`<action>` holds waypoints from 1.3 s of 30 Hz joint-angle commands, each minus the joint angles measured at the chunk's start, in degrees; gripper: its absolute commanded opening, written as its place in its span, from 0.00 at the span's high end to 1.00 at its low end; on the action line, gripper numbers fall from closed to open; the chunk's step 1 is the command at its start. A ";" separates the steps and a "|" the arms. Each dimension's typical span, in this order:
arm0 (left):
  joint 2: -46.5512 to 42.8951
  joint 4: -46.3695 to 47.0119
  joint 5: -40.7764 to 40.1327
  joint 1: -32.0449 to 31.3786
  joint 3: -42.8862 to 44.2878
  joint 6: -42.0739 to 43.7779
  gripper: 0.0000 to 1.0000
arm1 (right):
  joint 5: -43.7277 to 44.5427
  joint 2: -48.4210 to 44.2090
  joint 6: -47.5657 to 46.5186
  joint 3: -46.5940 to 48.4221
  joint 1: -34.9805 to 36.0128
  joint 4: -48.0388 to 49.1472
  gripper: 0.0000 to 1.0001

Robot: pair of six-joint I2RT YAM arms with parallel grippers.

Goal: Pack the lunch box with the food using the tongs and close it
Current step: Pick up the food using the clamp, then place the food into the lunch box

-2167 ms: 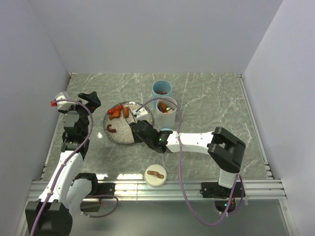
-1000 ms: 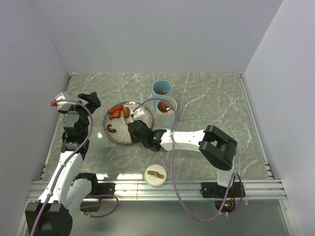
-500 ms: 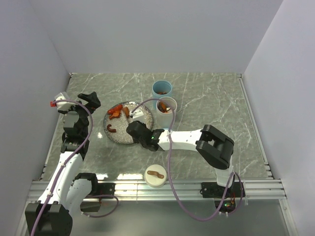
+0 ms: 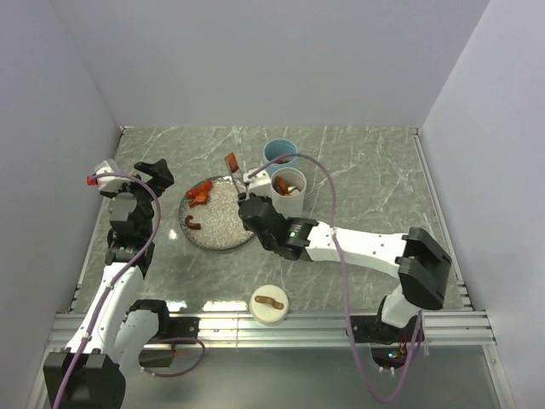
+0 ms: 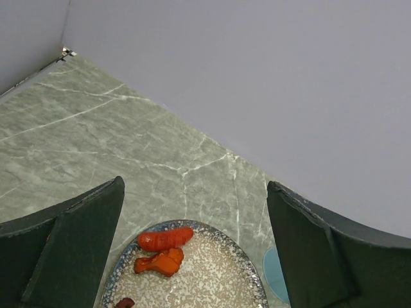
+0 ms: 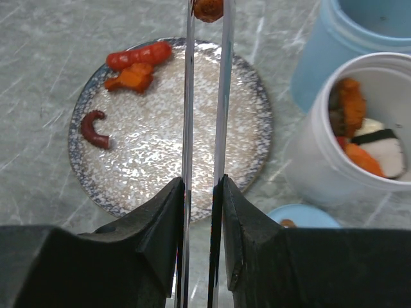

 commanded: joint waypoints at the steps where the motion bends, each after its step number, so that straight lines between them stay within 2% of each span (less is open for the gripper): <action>1: -0.93 1.52 0.09 0.20 -0.44 0.10 0.01 | 6.08 -5.27 -1.22 -2.34 0.33 2.02 0.72; 7: -0.84 1.69 0.44 0.20 -0.44 0.01 0.00 | 11.45 -14.31 -0.69 -7.00 0.24 -0.17 0.72; 13: -0.76 1.78 0.61 0.20 -0.44 -0.08 0.01 | 15.58 -18.46 0.01 -9.21 0.24 -2.63 0.72; 22: -0.67 1.69 0.70 0.20 -0.44 -0.08 0.01 | 15.14 -18.11 0.37 -9.65 -2.30 -3.61 0.69; 39: -0.40 1.69 0.35 0.20 -0.35 -0.08 0.01 | 10.66 -17.49 -3.94 -12.46 -6.53 2.46 0.60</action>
